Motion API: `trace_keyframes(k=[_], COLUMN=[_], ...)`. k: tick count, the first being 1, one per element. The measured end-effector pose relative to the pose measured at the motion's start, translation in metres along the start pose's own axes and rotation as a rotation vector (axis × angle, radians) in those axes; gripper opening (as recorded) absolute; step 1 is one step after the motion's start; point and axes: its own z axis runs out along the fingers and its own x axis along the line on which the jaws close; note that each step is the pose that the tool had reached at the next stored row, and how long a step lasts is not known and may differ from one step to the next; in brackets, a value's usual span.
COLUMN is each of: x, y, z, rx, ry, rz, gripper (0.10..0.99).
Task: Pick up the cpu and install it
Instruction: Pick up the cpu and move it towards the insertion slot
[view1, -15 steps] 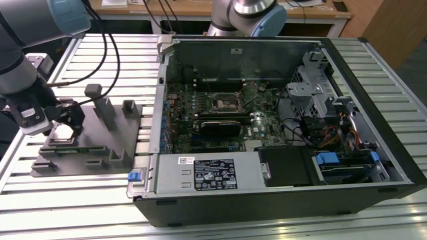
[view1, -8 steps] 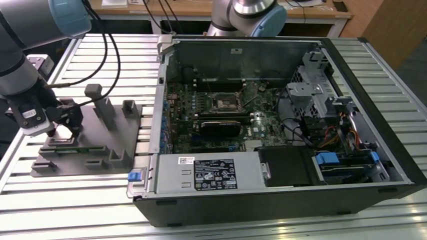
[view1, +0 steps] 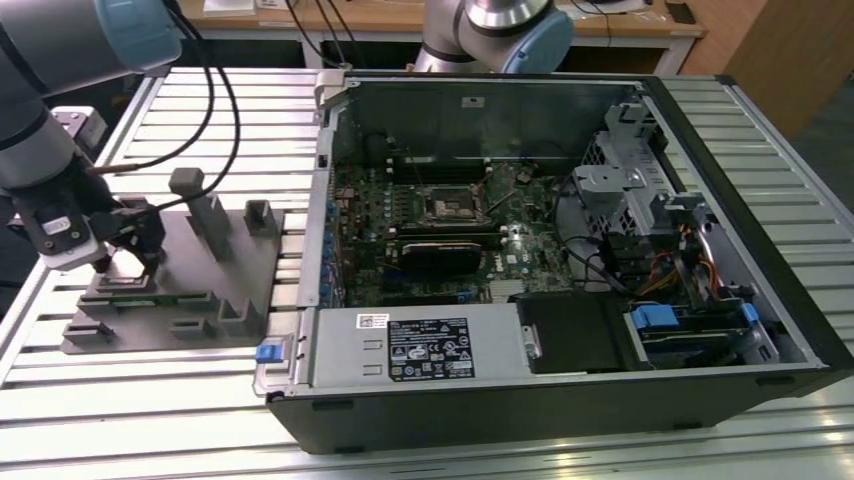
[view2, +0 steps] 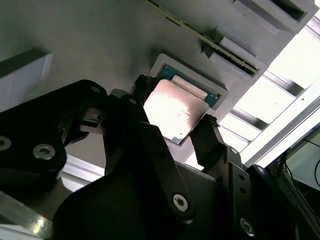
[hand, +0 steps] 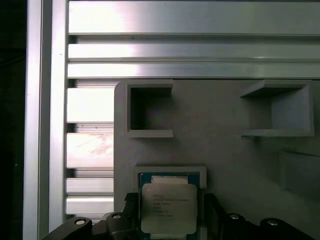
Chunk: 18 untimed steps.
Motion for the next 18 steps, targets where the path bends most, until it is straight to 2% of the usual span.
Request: trace_keyframes(k=[9,10,11,14,18], x=[0.0008,0.0008,0.0009,0.0009,0.0008], y=[0.0,0.0,0.0,0.0,0.0003], z=[-0.0005,-0.0005,-0.0005,-0.0005,-0.0063], rx=[0.0,0.0,0.0,0.0,0.0], ry=[-0.0023,-0.0023,-0.0021,-0.0021,-0.0023], rz=[0.0,0.0,0.0,0.0,0.0], gripper=[0.635,0.62,0.557,0.533,0.533])
